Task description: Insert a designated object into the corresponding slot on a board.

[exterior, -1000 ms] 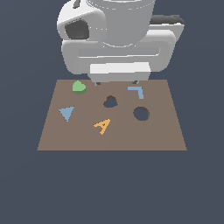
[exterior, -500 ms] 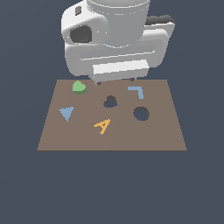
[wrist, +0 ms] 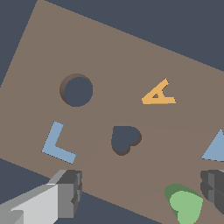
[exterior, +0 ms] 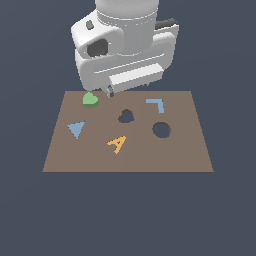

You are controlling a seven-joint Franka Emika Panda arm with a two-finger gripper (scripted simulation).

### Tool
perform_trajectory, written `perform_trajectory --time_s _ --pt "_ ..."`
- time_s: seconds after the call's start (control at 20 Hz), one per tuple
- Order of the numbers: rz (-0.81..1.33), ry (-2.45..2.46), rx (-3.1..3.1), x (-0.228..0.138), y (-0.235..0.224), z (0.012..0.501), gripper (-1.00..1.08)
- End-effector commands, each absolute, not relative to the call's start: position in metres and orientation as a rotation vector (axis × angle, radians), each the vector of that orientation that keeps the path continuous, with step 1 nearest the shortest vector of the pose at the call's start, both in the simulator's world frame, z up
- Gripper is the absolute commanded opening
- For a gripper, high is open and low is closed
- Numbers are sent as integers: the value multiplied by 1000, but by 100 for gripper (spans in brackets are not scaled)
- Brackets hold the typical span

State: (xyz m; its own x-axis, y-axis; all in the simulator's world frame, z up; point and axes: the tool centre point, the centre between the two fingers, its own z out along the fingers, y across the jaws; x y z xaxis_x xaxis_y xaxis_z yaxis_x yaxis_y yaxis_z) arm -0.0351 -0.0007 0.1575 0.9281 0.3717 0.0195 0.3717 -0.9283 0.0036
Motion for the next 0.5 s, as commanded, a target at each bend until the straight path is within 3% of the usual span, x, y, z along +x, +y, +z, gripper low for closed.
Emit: perform_trajectory --time_s 0.0,0.45 --pt "-29 -707 -3061 -44 -5 151 100" --pt "-23 -1134 -2929 -72 -28 126 100"
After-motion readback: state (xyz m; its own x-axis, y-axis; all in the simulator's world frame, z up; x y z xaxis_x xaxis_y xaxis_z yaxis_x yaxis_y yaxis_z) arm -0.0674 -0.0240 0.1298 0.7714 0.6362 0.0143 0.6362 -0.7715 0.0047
